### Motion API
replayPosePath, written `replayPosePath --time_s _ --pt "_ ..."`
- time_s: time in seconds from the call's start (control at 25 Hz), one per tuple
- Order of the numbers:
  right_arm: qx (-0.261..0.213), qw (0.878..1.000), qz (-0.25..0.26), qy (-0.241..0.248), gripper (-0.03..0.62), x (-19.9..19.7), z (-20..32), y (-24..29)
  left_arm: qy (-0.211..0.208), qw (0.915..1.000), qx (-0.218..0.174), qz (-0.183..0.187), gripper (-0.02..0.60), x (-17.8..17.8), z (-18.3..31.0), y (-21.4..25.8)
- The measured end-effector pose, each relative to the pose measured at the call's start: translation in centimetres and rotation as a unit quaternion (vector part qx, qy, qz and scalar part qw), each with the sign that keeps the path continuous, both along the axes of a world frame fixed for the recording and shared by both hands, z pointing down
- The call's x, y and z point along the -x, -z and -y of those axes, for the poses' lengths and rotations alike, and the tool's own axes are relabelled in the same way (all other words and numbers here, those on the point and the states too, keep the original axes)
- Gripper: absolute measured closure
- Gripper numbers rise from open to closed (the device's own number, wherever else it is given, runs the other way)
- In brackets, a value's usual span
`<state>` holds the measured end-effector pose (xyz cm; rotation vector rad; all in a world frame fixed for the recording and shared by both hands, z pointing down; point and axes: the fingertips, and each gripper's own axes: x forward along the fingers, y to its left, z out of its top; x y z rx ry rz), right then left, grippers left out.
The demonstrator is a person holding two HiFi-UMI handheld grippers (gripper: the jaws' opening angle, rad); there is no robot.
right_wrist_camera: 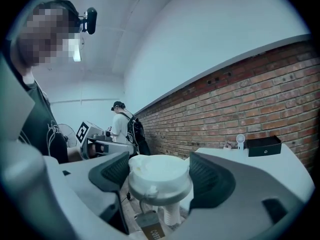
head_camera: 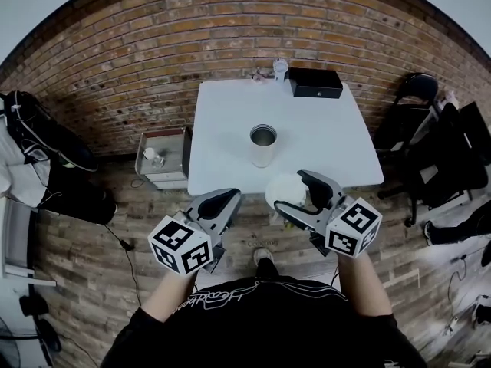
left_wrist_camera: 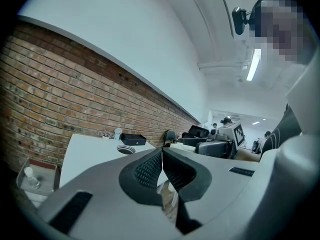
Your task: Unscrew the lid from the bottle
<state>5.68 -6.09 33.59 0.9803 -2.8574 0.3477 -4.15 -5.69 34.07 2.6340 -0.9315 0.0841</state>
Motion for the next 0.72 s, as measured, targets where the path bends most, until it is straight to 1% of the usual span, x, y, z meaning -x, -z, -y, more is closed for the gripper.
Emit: replayPosePath --time_s 0.4,0.72 --pt "-0.009 1.000 -0.001 -0.001 0.221 -0.8 -0.1 0.3 -0.011 0.9998 -0.008 0.013 0.549 -1.1 -0.2 0.5" --pt "-0.010 1.000 0.000 -0.003 0.221 -1.2 0.8 0.4 -0.016 0.9996 -0.003 0.020 0.549 -1.8 0.5 0.2"
